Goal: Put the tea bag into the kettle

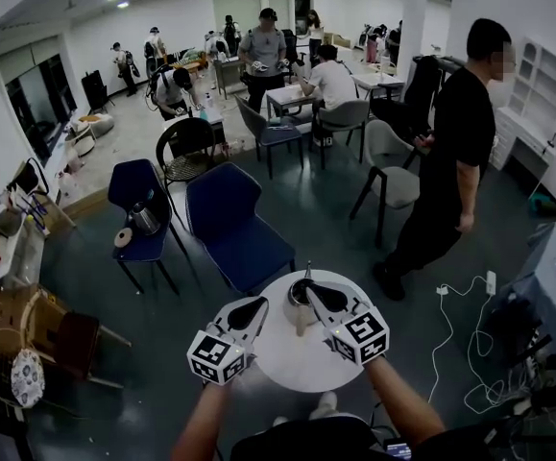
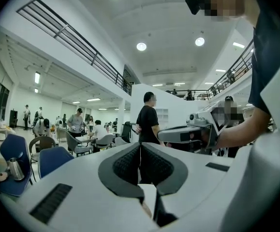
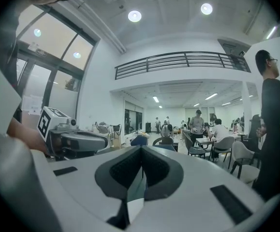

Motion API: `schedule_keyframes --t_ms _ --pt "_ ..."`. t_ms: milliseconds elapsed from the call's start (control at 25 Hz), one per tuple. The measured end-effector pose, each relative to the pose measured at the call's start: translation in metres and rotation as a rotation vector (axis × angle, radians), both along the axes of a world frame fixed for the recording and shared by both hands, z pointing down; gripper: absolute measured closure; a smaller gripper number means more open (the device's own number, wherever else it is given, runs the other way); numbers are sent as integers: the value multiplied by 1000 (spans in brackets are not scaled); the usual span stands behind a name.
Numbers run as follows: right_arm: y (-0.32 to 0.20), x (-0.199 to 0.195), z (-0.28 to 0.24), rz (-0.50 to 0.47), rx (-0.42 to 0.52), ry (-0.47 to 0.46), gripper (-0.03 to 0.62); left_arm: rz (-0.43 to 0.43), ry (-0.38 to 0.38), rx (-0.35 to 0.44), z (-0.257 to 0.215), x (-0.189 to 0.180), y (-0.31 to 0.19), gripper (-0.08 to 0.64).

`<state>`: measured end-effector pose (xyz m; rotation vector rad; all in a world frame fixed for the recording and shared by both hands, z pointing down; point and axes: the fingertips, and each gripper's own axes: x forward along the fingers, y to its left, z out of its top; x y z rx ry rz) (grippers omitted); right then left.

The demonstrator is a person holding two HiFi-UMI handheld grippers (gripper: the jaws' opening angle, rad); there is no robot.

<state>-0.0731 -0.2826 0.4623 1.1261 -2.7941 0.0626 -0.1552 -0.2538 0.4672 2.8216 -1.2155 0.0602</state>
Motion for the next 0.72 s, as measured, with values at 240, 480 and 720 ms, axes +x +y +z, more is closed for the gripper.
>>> schedule_keyframes --t_ms 240,480,720 --pt "19 -19 -7 30 13 1 575 19 -3 19 -7 -22 18 541" --pt "33 -35 -7 60 21 -1 575 53 4 34 -8 -37 32 541" --pt "47 -49 -4 85 21 2 575 68 16 39 -6 -55 43 541"
